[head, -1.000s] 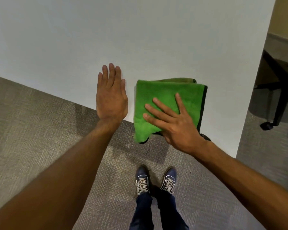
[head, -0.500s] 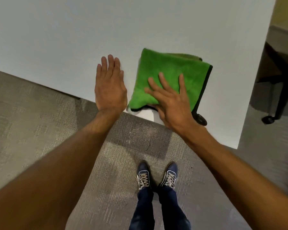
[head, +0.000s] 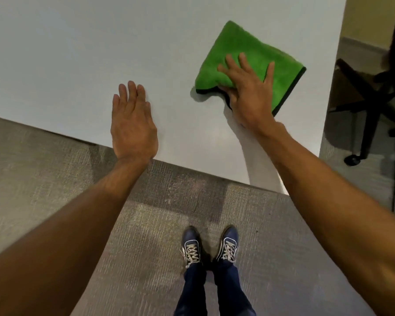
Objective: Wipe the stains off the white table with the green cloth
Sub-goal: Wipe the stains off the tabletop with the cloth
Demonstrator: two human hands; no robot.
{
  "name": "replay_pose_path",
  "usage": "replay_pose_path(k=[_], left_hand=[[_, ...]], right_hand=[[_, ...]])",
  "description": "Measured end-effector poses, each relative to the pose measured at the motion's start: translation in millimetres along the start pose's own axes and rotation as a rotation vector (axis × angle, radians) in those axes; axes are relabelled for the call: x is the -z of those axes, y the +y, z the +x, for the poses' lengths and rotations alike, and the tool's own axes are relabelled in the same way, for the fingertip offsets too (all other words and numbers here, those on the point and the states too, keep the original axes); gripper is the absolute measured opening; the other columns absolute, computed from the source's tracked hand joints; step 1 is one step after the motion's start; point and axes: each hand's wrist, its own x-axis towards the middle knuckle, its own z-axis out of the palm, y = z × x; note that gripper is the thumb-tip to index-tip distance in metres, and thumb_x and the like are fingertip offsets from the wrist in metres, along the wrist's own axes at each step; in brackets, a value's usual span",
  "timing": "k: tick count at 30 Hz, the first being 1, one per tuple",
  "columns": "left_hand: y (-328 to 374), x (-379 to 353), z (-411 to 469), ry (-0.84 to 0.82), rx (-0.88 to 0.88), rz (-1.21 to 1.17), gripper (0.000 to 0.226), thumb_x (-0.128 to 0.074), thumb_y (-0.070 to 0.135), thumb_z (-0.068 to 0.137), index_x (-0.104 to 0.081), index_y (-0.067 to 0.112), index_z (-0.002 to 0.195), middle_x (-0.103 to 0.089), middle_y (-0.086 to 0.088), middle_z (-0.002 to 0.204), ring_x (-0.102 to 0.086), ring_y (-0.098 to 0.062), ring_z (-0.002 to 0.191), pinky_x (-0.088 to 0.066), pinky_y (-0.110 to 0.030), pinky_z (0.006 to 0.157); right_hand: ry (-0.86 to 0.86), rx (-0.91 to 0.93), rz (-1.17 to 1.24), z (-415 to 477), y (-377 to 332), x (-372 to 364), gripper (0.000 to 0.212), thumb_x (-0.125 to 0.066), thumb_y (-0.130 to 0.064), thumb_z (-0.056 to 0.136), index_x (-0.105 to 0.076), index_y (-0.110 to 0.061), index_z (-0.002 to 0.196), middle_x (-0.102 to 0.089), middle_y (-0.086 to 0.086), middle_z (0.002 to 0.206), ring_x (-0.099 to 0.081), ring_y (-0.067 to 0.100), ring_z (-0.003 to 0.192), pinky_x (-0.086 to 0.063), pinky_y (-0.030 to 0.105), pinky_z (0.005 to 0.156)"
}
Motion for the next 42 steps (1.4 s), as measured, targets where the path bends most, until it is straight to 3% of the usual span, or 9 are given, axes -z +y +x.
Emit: replay_pose_path(k=[4, 9, 15, 17, 22, 31, 35, 40, 42], left_hand=[[-0.5, -1.9, -0.3, 0.020, -0.004, -0.009, 0.051, -0.015, 0.026, 0.110, -0.025, 0.005, 0.155, -0.020, -0.012, 0.164, -0.011, -0.024, 0.154, -0.008, -0.038, 0.127], [-0.5, -2.9, 0.8, 0.032, 0.007, -0.051, 0.051, -0.016, 0.026, 0.109, -0.027, 0.005, 0.155, -0.021, -0.012, 0.164, -0.012, -0.024, 0.154, -0.008, -0.038, 0.127], [-1.3, -5.0, 0.9, 0.037, 0.016, -0.064, 0.051, -0.017, 0.027, 0.109, -0.028, 0.006, 0.155, -0.022, -0.010, 0.164, -0.012, -0.022, 0.154, -0.007, -0.036, 0.127], [-1.8, -5.5, 0.4, 0.046, 0.024, -0.076, 0.051, -0.018, 0.027, 0.110, -0.029, 0.006, 0.154, -0.023, -0.010, 0.163, -0.013, -0.021, 0.154, -0.008, -0.036, 0.127], [-3.5, -8.4, -0.4, 0.055, 0.025, -0.082, 0.050, -0.019, 0.029, 0.110, -0.030, 0.008, 0.154, -0.024, -0.008, 0.163, -0.014, -0.018, 0.153, -0.006, -0.033, 0.126], [-4.3, -9.7, -0.1, 0.059, 0.008, -0.030, 0.047, -0.024, 0.024, 0.110, -0.032, 0.005, 0.153, -0.027, -0.009, 0.161, -0.016, -0.020, 0.153, -0.006, -0.032, 0.126], [0.1, -5.0, -0.3, 0.065, 0.026, -0.059, 0.045, -0.029, 0.020, 0.110, -0.033, 0.003, 0.152, -0.029, -0.011, 0.160, -0.017, -0.022, 0.153, -0.010, -0.036, 0.126], [0.7, -3.5, -0.3, 0.057, 0.013, -0.041, 0.046, -0.028, 0.019, 0.110, -0.033, 0.001, 0.151, -0.028, -0.012, 0.161, -0.016, -0.023, 0.153, -0.006, -0.033, 0.126], [0.2, -3.1, -0.4, 0.050, 0.025, -0.052, 0.047, -0.026, 0.023, 0.110, -0.032, 0.003, 0.152, -0.027, -0.011, 0.161, -0.014, -0.021, 0.153, -0.006, -0.034, 0.126]], right_hand=[[-0.028, -0.050, 0.019, 6.5, -6.8, -2.5, 0.047, -0.051, -0.043, 0.103, -0.053, -0.028, 0.147, -0.042, -0.008, 0.162, -0.024, 0.020, 0.157, 0.000, 0.072, 0.121], [-0.034, 0.130, 0.087, -103.8, -25.7, 7.0, 0.051, -0.065, -0.023, 0.093, -0.058, -0.017, 0.143, -0.050, 0.001, 0.155, -0.036, 0.031, 0.151, -0.010, 0.077, 0.118], [-0.076, 0.304, 0.038, -186.1, -14.7, 17.8, 0.054, -0.051, -0.017, 0.090, -0.058, -0.016, 0.143, -0.051, -0.001, 0.154, -0.038, 0.027, 0.150, -0.022, 0.079, 0.114], [-0.071, 0.311, 0.016, -173.4, -6.1, 19.8, 0.053, -0.050, -0.014, 0.089, -0.062, -0.017, 0.140, -0.052, -0.002, 0.153, -0.040, 0.025, 0.149, -0.023, 0.078, 0.114], [0.073, 0.153, 0.020, -98.6, 14.7, 16.3, 0.045, -0.078, -0.020, 0.088, -0.069, -0.017, 0.132, -0.060, -0.001, 0.146, -0.048, 0.026, 0.144, -0.023, 0.076, 0.115], [0.170, -0.121, 0.024, -4.0, 36.7, 7.1, 0.036, -0.061, -0.028, 0.101, -0.064, -0.020, 0.136, -0.058, -0.003, 0.149, -0.043, 0.023, 0.148, -0.012, 0.074, 0.119], [0.169, 0.001, 0.063, -63.1, 21.7, 8.0, 0.047, -0.071, -0.013, 0.088, -0.065, -0.010, 0.134, -0.061, 0.005, 0.146, -0.047, 0.029, 0.145, -0.018, 0.078, 0.115], [0.097, 0.130, 0.087, -175.1, 12.0, 5.8, 0.060, -0.081, -0.018, 0.083, -0.061, -0.015, 0.140, -0.052, 0.000, 0.153, -0.039, 0.018, 0.151, -0.019, 0.075, 0.118], [0.082, 0.172, 0.064, -194.4, 15.0, 5.0, 0.061, -0.072, -0.010, 0.084, -0.057, -0.016, 0.143, -0.049, 0.000, 0.156, -0.036, 0.017, 0.152, -0.017, 0.074, 0.119]])
